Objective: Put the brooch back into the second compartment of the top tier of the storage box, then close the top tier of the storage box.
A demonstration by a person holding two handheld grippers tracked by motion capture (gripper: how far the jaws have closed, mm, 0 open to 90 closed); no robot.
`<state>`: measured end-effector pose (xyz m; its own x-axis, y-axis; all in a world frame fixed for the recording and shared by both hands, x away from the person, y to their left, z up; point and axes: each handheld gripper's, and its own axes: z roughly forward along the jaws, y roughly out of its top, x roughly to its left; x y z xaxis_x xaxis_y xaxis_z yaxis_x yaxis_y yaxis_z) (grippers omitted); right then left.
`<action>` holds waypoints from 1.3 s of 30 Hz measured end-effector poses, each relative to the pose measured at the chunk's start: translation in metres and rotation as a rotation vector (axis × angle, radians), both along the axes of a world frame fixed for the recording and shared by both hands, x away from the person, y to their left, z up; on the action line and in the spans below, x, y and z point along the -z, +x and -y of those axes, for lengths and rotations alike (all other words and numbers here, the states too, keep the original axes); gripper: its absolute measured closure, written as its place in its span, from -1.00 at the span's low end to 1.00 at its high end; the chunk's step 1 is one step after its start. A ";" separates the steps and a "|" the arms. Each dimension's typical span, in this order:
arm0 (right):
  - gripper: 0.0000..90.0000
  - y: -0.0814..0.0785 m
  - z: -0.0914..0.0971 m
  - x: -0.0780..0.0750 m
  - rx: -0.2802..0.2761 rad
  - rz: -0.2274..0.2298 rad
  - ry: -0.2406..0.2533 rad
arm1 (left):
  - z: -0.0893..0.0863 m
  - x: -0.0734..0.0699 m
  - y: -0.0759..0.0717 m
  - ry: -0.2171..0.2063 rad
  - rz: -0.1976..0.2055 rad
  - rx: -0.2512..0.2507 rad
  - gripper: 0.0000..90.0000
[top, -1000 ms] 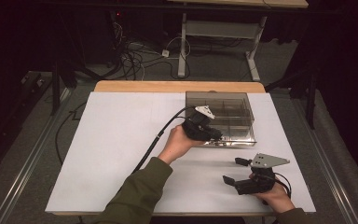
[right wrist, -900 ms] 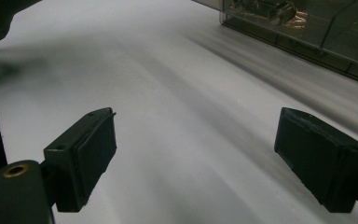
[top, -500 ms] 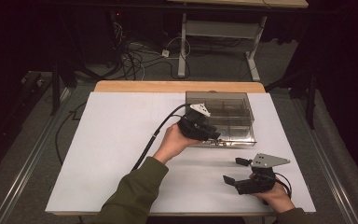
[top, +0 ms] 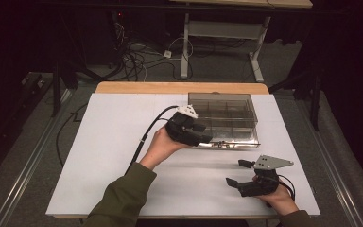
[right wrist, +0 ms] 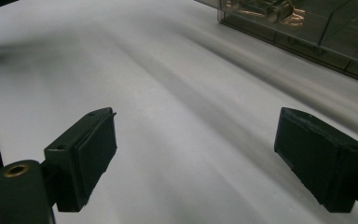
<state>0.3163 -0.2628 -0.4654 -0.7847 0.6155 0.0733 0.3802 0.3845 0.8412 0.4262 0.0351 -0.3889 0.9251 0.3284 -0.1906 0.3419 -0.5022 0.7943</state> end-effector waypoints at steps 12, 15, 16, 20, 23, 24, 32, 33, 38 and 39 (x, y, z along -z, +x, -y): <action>-0.69 0.001 -0.001 0.000 -0.004 -0.003 -0.001 | -0.043 0.003 -0.016 -0.005 0.021 -0.060 -0.40; -0.69 0.001 -0.001 0.000 -0.004 -0.002 -0.001 | -0.052 0.006 -0.021 -0.001 0.020 -0.080 -0.49; -0.69 0.001 -0.001 0.000 -0.004 -0.001 -0.002 | -0.055 0.007 -0.023 0.004 0.022 -0.083 -0.51; -0.69 0.001 -0.002 0.000 -0.004 -0.002 -0.002 | -0.068 0.014 -0.030 0.003 0.037 -0.109 -0.61; -0.69 0.001 -0.001 0.000 -0.004 -0.003 -0.002 | -0.079 0.020 -0.037 -0.002 0.031 -0.126 -0.61; -0.68 0.001 -0.001 0.000 -0.004 -0.003 -0.001 | -0.082 0.022 -0.039 -0.006 0.037 -0.131 -0.61; -0.66 0.001 -0.001 0.000 -0.003 -0.007 -0.010 | -0.109 0.039 -0.052 0.001 0.047 -0.198 -0.81; -0.66 0.001 -0.001 0.000 -0.004 -0.008 -0.011 | -0.111 0.041 -0.054 0.004 0.042 -0.207 -0.85; -0.65 0.002 -0.001 0.000 -0.006 -0.012 -0.012 | -0.124 0.050 -0.063 0.012 0.040 -0.221 -0.95; -0.64 0.002 -0.001 0.000 -0.007 -0.013 -0.011 | -0.126 0.051 -0.065 0.011 0.041 -0.223 -0.97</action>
